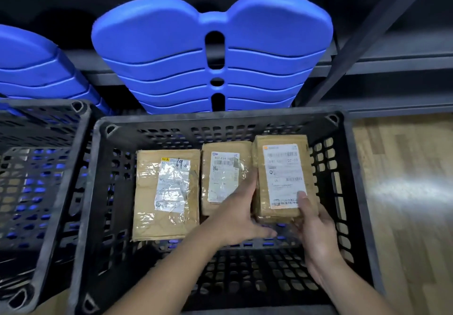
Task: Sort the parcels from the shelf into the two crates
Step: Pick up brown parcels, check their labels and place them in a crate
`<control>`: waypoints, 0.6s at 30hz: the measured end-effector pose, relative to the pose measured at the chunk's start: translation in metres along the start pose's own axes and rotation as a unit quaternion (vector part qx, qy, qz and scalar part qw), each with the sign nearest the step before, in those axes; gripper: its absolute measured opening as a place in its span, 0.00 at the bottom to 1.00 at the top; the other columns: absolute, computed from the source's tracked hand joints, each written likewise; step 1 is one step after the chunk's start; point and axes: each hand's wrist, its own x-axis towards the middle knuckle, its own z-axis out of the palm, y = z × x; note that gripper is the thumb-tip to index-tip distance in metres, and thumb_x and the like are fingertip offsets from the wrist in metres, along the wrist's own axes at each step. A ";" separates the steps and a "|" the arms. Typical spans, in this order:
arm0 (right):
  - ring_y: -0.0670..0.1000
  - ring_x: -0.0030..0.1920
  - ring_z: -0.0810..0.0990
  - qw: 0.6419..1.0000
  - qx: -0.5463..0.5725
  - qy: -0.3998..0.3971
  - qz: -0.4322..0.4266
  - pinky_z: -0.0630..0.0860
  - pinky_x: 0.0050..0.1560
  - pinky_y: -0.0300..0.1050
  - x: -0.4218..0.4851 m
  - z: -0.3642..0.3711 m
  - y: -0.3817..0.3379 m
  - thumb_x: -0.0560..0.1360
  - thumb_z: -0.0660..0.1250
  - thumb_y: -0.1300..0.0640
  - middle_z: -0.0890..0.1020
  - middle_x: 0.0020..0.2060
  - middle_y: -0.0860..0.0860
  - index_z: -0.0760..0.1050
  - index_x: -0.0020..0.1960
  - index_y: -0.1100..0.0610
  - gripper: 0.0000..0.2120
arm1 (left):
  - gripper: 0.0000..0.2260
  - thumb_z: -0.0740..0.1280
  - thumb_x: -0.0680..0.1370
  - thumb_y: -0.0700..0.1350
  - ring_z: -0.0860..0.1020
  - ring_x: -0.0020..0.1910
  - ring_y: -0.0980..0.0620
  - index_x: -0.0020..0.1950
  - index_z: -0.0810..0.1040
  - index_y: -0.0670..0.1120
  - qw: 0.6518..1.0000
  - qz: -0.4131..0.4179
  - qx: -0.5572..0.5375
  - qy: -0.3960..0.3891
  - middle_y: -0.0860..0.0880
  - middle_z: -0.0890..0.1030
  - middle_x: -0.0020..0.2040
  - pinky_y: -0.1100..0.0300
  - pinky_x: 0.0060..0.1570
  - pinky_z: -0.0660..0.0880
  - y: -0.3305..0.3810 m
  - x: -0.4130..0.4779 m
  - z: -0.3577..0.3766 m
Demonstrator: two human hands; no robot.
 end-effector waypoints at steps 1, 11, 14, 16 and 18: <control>0.51 0.55 0.87 0.998 -0.053 0.009 -0.028 0.80 0.61 0.56 0.001 -0.002 0.001 0.82 0.66 0.47 0.88 0.53 0.50 0.78 0.66 0.52 0.15 | 0.59 0.83 0.69 0.49 0.59 0.73 0.75 0.81 0.41 0.67 1.000 0.003 0.014 0.004 0.73 0.56 0.76 0.76 0.71 0.56 0.003 0.008 0.002; 0.71 0.79 0.53 0.700 -0.584 -0.026 -0.411 0.63 0.70 0.70 0.030 -0.012 -0.017 0.70 0.74 0.39 0.56 0.80 0.69 0.68 0.77 0.65 0.45 | 0.53 0.77 0.76 0.47 0.72 0.74 0.52 0.84 0.38 0.56 0.992 0.001 0.100 0.076 0.51 0.66 0.81 0.59 0.71 0.70 0.009 0.034 0.024; 0.75 0.73 0.68 0.617 -0.643 -0.044 -0.452 0.66 0.68 0.74 0.039 -0.015 -0.023 0.60 0.87 0.51 0.69 0.73 0.71 0.76 0.69 0.69 0.44 | 0.52 0.76 0.78 0.47 0.70 0.76 0.47 0.84 0.36 0.49 0.989 -0.004 0.122 0.089 0.46 0.61 0.83 0.57 0.72 0.69 0.003 0.035 0.042; 0.72 0.75 0.66 0.604 -0.654 -0.062 -0.452 0.64 0.71 0.71 0.042 -0.019 -0.021 0.65 0.85 0.51 0.67 0.76 0.68 0.71 0.73 0.69 0.44 | 0.51 0.74 0.79 0.47 0.71 0.75 0.44 0.83 0.35 0.49 0.986 -0.006 0.140 0.091 0.45 0.60 0.84 0.56 0.69 0.71 0.001 0.035 0.048; 0.65 0.81 0.53 0.609 -0.649 -0.084 -0.448 0.56 0.78 0.64 0.044 -0.026 -0.015 0.76 0.74 0.45 0.57 0.81 0.62 0.59 0.80 0.64 0.43 | 0.52 0.73 0.79 0.48 0.70 0.76 0.44 0.83 0.33 0.50 0.986 -0.012 0.152 0.073 0.45 0.57 0.84 0.54 0.72 0.71 -0.002 0.036 0.047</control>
